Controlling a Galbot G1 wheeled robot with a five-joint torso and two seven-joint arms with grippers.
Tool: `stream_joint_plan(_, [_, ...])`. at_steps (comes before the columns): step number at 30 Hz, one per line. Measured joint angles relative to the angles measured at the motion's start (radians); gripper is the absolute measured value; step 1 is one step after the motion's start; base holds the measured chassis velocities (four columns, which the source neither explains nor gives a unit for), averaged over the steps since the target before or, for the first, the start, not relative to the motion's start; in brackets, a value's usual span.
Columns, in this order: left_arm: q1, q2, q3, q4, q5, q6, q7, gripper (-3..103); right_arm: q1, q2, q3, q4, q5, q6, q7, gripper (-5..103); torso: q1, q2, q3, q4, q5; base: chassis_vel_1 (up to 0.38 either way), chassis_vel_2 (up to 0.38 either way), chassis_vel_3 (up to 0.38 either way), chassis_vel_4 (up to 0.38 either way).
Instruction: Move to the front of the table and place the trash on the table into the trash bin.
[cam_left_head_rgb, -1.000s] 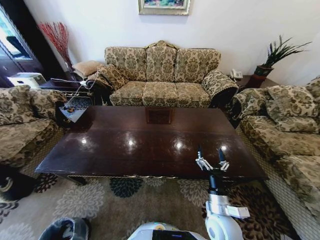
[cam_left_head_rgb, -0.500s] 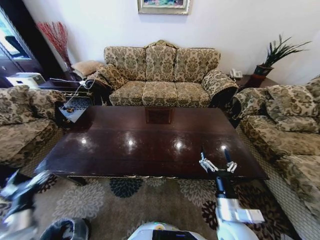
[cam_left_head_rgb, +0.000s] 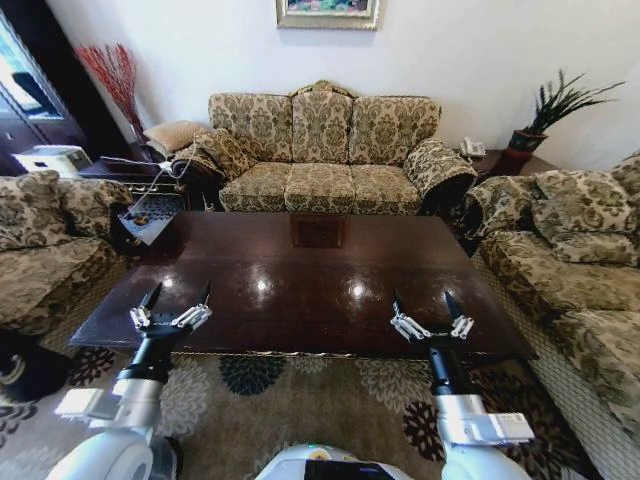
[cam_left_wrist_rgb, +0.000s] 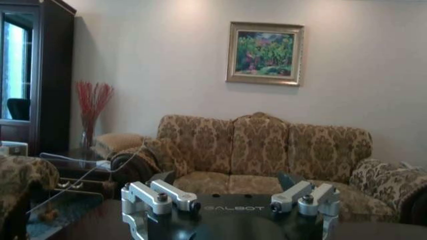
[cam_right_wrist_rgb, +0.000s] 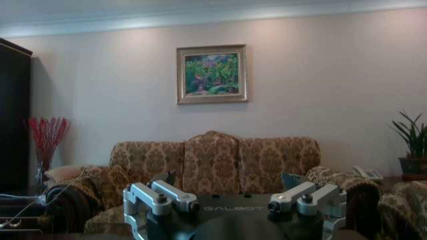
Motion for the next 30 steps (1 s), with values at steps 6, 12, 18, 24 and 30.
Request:
stream_joint_plan(6, [-0.001, 0.000, -0.003, 0.006, -0.004, 0.000, 0.000, 100, 0.000, 0.000, 0.000, 0.000, 0.001, 0.001, 0.000, 100, 0.000, 0.000, 0.000, 0.0000, 0.0000, 0.000, 0.000, 0.000, 0.000])
stream_joint_plan(12, [-0.002, 0.000, -0.005, 0.009, -0.007, -0.002, 0.000, 100, 0.001, 0.000, 0.000, -0.002, 0.002, 0.003, 0.000, 100, 0.000, 0.000, 0.000, 0.0000, 0.0001, 0.000, 0.000, 0.000, 0.000])
stream_joint_plan(18, [-0.002, 0.000, -0.006, 0.012, -0.008, -0.004, 0.000, 100, 0.001, 0.000, 0.000, -0.003, 0.003, 0.004, 0.000, 100, 0.000, 0.000, 0.000, 0.0000, 0.0001, 0.000, 0.000, 0.000, 0.000])
stream_joint_plan(24, [-0.003, 0.000, -0.006, 0.012, -0.009, -0.005, 0.000, 100, 0.001, 0.000, 0.000, -0.003, 0.004, 0.005, 0.000, 100, 0.000, 0.000, 0.000, 0.0000, 0.0001, 0.000, 0.000, 0.000, 0.000])
stream_joint_plan(30, [-0.003, 0.000, -0.007, 0.013, -0.009, -0.005, 0.000, 100, 0.001, 0.000, 0.000, -0.004, 0.004, 0.005, 0.000, 100, 0.000, 0.000, 0.000, 0.0000, 0.0001, 0.000, 0.000, 0.000, 0.000])
